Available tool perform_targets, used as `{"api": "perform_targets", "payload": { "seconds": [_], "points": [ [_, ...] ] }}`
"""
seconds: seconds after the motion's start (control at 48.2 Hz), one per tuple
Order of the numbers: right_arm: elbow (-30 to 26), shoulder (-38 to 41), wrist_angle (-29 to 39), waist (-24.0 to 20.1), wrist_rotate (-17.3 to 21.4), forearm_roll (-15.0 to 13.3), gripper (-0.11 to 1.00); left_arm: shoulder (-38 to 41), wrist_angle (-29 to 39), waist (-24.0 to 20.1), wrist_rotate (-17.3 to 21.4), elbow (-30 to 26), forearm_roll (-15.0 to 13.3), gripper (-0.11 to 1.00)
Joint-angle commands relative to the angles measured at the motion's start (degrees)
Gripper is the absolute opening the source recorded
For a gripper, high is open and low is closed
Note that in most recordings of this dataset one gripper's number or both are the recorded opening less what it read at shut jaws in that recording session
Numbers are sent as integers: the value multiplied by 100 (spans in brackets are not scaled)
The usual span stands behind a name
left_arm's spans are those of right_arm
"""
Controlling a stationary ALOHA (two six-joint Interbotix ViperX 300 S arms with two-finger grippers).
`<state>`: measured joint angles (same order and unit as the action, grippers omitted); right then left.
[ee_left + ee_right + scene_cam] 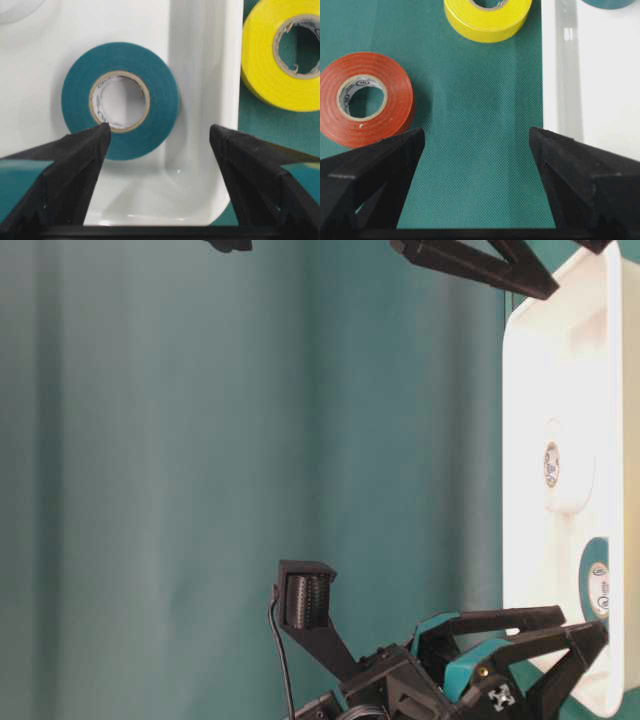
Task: Put the tape alternately from left to right into the white case.
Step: 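Open the left gripper to release the teal roll in the tray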
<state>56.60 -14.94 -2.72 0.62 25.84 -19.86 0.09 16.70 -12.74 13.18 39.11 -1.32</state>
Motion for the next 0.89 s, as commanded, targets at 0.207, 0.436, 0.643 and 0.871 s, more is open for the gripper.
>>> {"api": "perform_targets", "payload": {
  "seconds": [0.207,0.436,0.643,0.871],
  "points": [
    [-44,-105,-44,-18,9,18,84,-299,-26,53,-18,-53,9,92],
    [-35,-97,-44,-18,9,18,84,-624,-26,202,-26,44,0,92],
    [-18,-97,-44,-18,9,18,84,-914,-26,580,-62,281,-18,92],
    [-26,-105,-44,-18,9,18,84,-1239,-132,976,-229,580,-18,92]
  ]
}}
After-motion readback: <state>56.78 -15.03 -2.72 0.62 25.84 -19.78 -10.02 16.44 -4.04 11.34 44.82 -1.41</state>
